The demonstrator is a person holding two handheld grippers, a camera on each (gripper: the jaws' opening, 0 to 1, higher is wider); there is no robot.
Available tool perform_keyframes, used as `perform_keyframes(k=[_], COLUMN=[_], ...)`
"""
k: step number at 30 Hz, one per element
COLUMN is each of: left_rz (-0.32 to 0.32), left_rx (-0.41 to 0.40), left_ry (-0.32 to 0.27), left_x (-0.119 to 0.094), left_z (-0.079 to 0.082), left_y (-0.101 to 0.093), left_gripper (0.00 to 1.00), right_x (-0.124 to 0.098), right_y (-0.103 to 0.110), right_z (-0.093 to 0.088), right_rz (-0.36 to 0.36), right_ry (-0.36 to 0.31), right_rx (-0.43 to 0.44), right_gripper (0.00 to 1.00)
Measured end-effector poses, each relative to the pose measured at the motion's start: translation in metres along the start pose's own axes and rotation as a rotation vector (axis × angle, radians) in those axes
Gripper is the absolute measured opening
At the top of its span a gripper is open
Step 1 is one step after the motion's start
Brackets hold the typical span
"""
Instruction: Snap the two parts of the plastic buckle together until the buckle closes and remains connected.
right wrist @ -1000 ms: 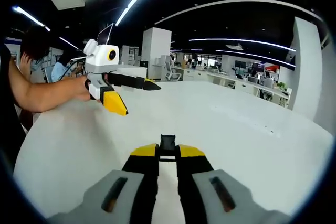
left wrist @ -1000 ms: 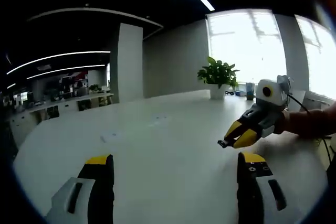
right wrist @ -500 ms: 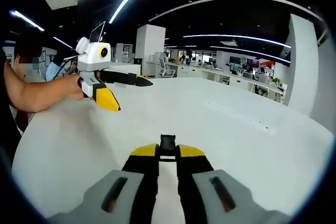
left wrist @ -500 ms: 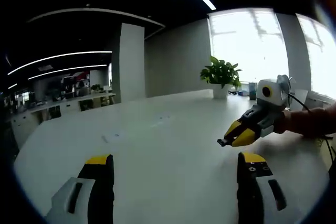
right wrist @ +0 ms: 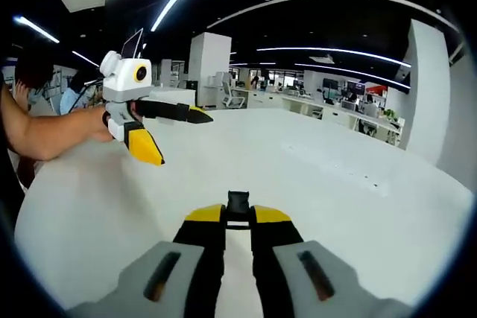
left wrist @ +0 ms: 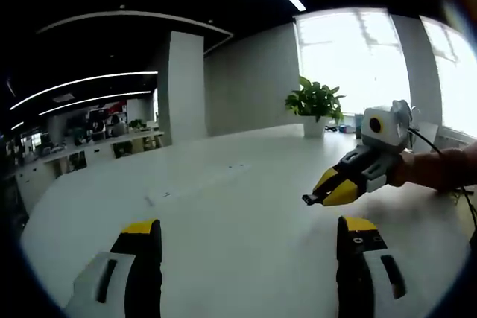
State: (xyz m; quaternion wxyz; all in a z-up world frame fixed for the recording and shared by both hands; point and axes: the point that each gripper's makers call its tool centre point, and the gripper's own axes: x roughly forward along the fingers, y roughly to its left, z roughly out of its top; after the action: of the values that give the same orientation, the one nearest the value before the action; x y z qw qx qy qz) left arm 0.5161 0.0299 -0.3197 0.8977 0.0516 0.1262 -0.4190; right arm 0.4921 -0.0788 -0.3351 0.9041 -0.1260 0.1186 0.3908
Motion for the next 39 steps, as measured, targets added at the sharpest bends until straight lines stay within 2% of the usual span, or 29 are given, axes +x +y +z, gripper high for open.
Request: perform_keyframes(k=[18, 39], left_rz=[0.0, 0.002], left_rx=[-0.004, -0.014], left_ry=[0.011, 0.025], left_x=[0.012, 0.02], left_z=[-0.003, -0.004], left_y=[0.006, 0.021], left_gripper=[0.99, 0.99], right_x=[0.009, 0.026], right_y=[-0.013, -0.029], right_z=[-0.007, -0.008], right_rz=[-0.013, -0.021], right_ry=[0.007, 0.024], right_rx=[0.024, 0.038], right_gripper=[0.1, 0.1])
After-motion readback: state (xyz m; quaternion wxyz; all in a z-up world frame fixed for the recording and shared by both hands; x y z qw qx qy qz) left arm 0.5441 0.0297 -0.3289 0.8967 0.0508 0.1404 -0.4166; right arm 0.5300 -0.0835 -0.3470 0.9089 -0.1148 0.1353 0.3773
